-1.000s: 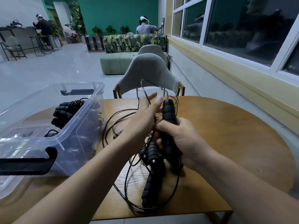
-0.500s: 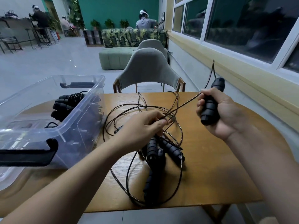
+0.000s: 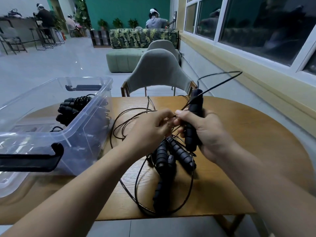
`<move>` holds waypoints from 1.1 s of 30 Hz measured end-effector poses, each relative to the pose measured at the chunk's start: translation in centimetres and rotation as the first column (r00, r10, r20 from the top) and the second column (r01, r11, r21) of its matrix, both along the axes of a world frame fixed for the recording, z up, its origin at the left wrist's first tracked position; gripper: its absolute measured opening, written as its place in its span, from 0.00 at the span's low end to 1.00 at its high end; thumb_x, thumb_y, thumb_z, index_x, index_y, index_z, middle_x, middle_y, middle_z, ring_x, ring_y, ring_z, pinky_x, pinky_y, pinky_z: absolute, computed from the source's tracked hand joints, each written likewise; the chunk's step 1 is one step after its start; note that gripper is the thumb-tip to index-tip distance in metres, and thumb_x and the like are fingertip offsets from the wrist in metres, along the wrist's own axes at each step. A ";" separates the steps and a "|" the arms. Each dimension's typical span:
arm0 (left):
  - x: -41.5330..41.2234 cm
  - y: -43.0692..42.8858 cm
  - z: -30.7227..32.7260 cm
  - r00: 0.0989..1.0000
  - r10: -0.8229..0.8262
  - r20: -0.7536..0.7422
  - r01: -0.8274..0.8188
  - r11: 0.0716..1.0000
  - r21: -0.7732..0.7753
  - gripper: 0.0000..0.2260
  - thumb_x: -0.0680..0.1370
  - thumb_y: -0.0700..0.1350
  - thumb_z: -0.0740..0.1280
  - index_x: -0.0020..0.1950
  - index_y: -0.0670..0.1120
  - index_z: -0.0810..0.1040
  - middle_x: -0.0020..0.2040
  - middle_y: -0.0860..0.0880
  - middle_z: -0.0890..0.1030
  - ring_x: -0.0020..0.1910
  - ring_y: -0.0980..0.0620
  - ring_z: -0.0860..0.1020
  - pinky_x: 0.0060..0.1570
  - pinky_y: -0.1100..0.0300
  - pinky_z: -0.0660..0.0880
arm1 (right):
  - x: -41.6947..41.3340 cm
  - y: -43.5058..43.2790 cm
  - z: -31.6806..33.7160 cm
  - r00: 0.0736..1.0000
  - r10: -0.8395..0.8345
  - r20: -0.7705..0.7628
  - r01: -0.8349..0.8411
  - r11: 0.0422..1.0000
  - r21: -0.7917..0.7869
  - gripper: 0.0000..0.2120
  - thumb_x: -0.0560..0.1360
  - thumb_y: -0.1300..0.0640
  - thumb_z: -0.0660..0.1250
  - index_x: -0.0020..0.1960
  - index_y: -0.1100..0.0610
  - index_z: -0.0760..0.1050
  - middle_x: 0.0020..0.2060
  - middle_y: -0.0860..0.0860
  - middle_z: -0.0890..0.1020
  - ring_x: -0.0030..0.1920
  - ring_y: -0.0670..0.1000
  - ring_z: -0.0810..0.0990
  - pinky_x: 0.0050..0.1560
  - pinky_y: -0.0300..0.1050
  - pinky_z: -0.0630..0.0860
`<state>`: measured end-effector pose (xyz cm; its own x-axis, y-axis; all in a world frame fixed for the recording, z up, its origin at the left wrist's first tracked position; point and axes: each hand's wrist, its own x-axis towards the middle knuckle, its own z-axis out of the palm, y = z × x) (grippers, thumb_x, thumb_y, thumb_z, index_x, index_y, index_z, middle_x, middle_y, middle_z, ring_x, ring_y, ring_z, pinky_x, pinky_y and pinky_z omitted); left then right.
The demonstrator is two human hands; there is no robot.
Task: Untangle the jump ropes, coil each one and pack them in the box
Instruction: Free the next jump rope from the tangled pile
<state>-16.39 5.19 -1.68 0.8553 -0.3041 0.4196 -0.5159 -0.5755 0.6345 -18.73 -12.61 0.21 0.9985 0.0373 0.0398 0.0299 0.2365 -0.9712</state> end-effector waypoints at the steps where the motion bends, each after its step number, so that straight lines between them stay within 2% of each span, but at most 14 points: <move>1: 0.1 -0.1 -0.1 1.000 0.002 0.009 -0.002 1.000 -0.004 0.05 0.83 0.44 0.69 0.48 0.53 0.80 0.35 0.57 0.82 0.35 0.60 0.78 0.35 0.64 0.70 | -0.1 0.3 -0.1 1.000 -0.015 0.000 0.015 1.000 -0.007 0.05 0.79 0.62 0.74 0.46 0.61 0.81 0.38 0.57 0.84 0.32 0.52 0.79 0.33 0.42 0.77; 4: 0.3 -0.3 -0.3 1.000 -0.016 0.015 0.016 1.000 -0.019 0.05 0.84 0.46 0.69 0.49 0.52 0.80 0.35 0.54 0.82 0.35 0.60 0.79 0.35 0.65 0.70 | 0.0 0.8 0.1 0.998 -0.055 -0.004 0.055 0.998 0.007 0.06 0.80 0.64 0.73 0.45 0.62 0.80 0.35 0.57 0.83 0.30 0.52 0.78 0.32 0.41 0.77; 8: 0.8 0.0 -0.7 1.000 -0.021 0.005 0.021 1.000 0.020 0.13 0.86 0.49 0.66 0.41 0.55 0.76 0.33 0.58 0.81 0.33 0.61 0.77 0.34 0.64 0.67 | 0.2 0.5 1.4 0.997 -0.074 0.008 0.073 0.996 0.049 0.07 0.79 0.63 0.73 0.43 0.61 0.80 0.34 0.56 0.82 0.29 0.50 0.78 0.33 0.41 0.76; 10: 1.5 0.6 -1.2 1.000 -0.004 -0.012 0.004 0.999 0.053 0.11 0.86 0.51 0.65 0.45 0.55 0.79 0.35 0.57 0.82 0.36 0.59 0.79 0.37 0.57 0.72 | 0.3 -0.2 2.4 0.998 -0.069 -0.013 0.070 0.986 0.148 0.06 0.79 0.63 0.73 0.44 0.60 0.79 0.35 0.55 0.82 0.30 0.49 0.77 0.32 0.40 0.76; 13: 2.4 1.7 -1.7 0.997 0.023 -0.070 -0.020 0.999 0.040 0.10 0.86 0.52 0.64 0.50 0.52 0.82 0.39 0.55 0.85 0.41 0.59 0.82 0.43 0.55 0.78 | 0.8 -2.3 3.9 0.996 -0.082 -0.037 0.089 0.960 0.264 0.08 0.79 0.60 0.73 0.42 0.56 0.78 0.35 0.51 0.81 0.30 0.46 0.77 0.32 0.36 0.73; 16: 3.2 2.6 -2.1 0.993 0.074 -0.089 -0.069 0.996 0.062 0.09 0.86 0.52 0.65 0.50 0.53 0.83 0.39 0.57 0.85 0.41 0.62 0.82 0.44 0.56 0.77 | 1.3 -4.5 4.9 0.993 -0.108 -0.052 0.119 0.941 0.318 0.11 0.81 0.58 0.71 0.39 0.53 0.78 0.34 0.48 0.81 0.31 0.43 0.78 0.34 0.35 0.71; 19: 3.9 3.4 -2.2 0.989 0.111 -0.099 -0.105 0.993 0.060 0.08 0.86 0.51 0.65 0.51 0.53 0.83 0.39 0.57 0.85 0.41 0.63 0.82 0.45 0.57 0.78 | 1.8 -6.0 5.1 0.986 -0.149 -0.077 0.168 0.896 0.410 0.09 0.82 0.58 0.69 0.42 0.54 0.77 0.35 0.47 0.81 0.34 0.43 0.80 0.35 0.34 0.75; 22: 4.3 3.8 -2.0 0.986 0.144 -0.086 -0.140 0.988 0.060 0.08 0.86 0.51 0.65 0.52 0.53 0.84 0.39 0.56 0.85 0.40 0.60 0.82 0.45 0.54 0.79 | 2.3 -7.0 4.7 0.977 -0.189 -0.102 0.215 0.853 0.476 0.05 0.82 0.58 0.70 0.48 0.55 0.76 0.39 0.48 0.85 0.39 0.44 0.85 0.36 0.34 0.78; 25: 4.3 3.6 -1.7 0.987 0.151 -0.049 -0.148 0.988 0.049 0.08 0.86 0.50 0.65 0.53 0.54 0.84 0.37 0.55 0.84 0.39 0.60 0.82 0.41 0.57 0.77 | 2.8 -7.2 3.9 0.969 -0.196 -0.148 0.244 0.837 0.490 0.06 0.81 0.56 0.72 0.51 0.57 0.77 0.43 0.51 0.87 0.44 0.47 0.88 0.37 0.35 0.80; 28: 3.7 2.7 -1.1 0.989 0.149 -0.008 -0.149 0.989 0.023 0.08 0.86 0.50 0.65 0.54 0.55 0.84 0.35 0.55 0.83 0.37 0.60 0.81 0.37 0.63 0.72 | 2.7 -6.1 3.1 0.967 -0.155 -0.201 0.234 0.853 0.467 0.05 0.81 0.57 0.73 0.51 0.57 0.78 0.44 0.52 0.88 0.43 0.47 0.88 0.36 0.36 0.81; 30: 3.2 1.9 -0.6 0.992 0.129 0.011 -0.129 0.992 0.014 0.08 0.86 0.51 0.65 0.54 0.55 0.85 0.34 0.54 0.83 0.35 0.59 0.80 0.37 0.62 0.73 | 2.5 -5.0 2.7 0.972 -0.100 -0.212 0.181 0.895 0.408 0.03 0.81 0.59 0.71 0.50 0.57 0.79 0.41 0.52 0.88 0.39 0.46 0.87 0.34 0.35 0.80; 33: 2.4 0.4 0.1 0.996 0.086 0.034 -0.087 0.995 0.046 0.10 0.86 0.53 0.64 0.53 0.52 0.84 0.33 0.51 0.82 0.33 0.56 0.79 0.37 0.55 0.76 | 1.8 -2.9 2.0 0.977 0.010 -0.214 0.053 0.956 0.290 0.01 0.80 0.62 0.70 0.49 0.58 0.80 0.40 0.52 0.86 0.35 0.45 0.85 0.32 0.35 0.78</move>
